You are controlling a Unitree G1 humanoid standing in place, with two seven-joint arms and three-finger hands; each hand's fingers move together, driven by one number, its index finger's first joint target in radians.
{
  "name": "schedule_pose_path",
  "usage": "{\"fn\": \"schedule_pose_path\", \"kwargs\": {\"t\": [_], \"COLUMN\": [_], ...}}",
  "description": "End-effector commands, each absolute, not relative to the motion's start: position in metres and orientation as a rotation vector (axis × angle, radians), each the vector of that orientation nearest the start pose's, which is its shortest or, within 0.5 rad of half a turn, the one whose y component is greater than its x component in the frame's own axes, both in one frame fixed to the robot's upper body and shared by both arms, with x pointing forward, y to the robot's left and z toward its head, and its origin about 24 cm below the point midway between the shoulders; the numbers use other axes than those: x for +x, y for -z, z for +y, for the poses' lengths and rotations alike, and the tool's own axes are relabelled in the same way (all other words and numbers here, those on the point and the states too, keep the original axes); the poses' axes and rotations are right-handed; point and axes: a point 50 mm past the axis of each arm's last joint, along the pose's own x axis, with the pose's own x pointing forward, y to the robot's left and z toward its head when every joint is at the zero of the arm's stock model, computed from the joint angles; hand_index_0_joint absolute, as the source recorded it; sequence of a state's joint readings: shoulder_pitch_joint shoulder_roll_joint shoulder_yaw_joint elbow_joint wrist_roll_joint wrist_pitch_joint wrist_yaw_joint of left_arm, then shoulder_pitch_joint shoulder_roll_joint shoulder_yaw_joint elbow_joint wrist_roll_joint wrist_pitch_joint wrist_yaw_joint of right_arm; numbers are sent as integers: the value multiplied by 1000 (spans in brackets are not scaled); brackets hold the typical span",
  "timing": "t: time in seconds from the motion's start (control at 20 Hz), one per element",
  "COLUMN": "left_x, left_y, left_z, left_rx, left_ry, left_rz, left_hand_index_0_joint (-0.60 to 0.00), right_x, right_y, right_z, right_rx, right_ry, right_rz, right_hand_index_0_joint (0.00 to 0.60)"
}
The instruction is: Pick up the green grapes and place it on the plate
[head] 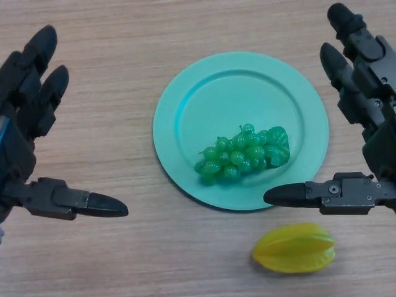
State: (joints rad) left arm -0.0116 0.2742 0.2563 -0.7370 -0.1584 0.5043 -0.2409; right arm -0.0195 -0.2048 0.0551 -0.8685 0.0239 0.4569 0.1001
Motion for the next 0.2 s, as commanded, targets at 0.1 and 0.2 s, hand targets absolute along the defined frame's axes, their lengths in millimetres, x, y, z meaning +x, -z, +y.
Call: {"fn": "schedule_pose_path", "kwargs": {"t": [0.1, 0.2], "left_x": [208, 209], "left_y": [-206, -207], "left_z": [207, 206], "left_rx": [295, 287], "left_ry": [64, 60], "left_rz": [-481, -482], "left_hand_index_0_joint": [0, 0], "right_x": [193, 194], "right_y": [-216, -216], "right_z": [-139, -138], "right_rx": [-195, -201], "right_ry": [-235, -240], "right_rz": [-628, -629], "right_hand_index_0_joint": [0, 0]}}
